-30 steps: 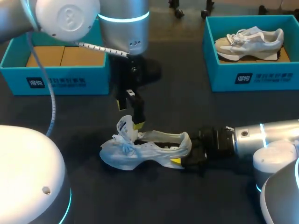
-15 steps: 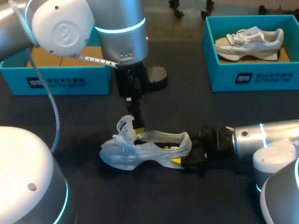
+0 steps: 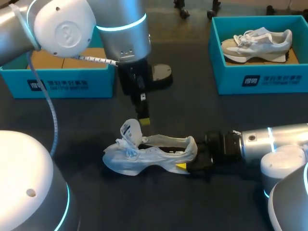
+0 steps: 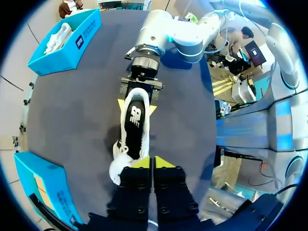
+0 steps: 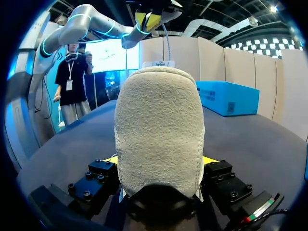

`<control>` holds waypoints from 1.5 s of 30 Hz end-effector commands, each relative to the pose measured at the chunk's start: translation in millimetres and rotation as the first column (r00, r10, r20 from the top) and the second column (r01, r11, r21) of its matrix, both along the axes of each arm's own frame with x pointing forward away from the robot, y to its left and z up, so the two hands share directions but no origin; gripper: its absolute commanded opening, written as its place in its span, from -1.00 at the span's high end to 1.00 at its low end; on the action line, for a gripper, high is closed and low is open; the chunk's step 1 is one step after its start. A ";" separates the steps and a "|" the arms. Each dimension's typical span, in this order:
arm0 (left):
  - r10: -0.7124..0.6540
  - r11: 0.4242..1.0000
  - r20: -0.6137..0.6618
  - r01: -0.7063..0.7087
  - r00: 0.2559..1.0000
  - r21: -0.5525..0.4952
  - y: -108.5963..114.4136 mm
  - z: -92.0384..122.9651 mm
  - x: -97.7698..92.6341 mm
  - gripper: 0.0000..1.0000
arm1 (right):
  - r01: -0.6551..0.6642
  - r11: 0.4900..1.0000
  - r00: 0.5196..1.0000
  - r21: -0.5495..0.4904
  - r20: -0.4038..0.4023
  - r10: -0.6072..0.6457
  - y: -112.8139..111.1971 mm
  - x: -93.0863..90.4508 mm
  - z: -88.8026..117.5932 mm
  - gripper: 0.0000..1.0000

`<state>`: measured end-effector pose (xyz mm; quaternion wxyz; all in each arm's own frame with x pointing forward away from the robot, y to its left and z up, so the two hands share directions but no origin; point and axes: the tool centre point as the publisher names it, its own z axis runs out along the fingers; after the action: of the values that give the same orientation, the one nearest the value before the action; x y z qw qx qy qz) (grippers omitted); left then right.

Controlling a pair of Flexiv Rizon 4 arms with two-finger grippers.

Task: Take the shoe out of the shoebox, open the shoe tongue, remove and reinsert the insole, then place the shoe into the shoebox

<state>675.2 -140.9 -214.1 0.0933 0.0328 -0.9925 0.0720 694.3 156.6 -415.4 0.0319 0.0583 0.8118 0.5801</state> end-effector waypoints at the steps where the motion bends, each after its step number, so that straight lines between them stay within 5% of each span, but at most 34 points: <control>1: -0.135 0.990 0.082 0.137 0.987 -0.027 -12.9 -9.2 -8.2 1.00 | -0.001 1.000 1.000 -0.005 0.000 0.001 1.4 0.0 -0.2 1.00; 7: -0.207 0.978 0.085 0.207 0.975 0.006 -40.1 -38.6 -2.5 1.00 | -0.001 1.000 1.000 -0.005 0.000 0.001 1.4 0.0 -0.2 1.00; 16: -0.181 0.983 0.057 0.181 0.982 0.000 -39.2 -39.0 5.6 1.00 | -0.001 1.000 1.000 -0.005 0.000 0.001 1.4 0.0 -0.2 1.00; 29: -0.332 0.943 0.087 0.333 0.939 0.004 -60.6 -89.6 -2.1 1.00 | -0.001 1.000 1.000 -0.005 0.000 0.001 1.4 0.0 -0.2 1.00; 45: -0.340 0.940 0.090 0.342 0.936 -0.007 -45.6 -102.8 -7.0 1.00 | -0.001 1.000 1.000 -0.005 0.000 0.001 1.4 0.0 -0.2 1.00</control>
<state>670.5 -193.9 -313.4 0.0638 -0.1445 -0.9855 0.0615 694.3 156.6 -415.4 0.0319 0.0582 0.8118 0.5802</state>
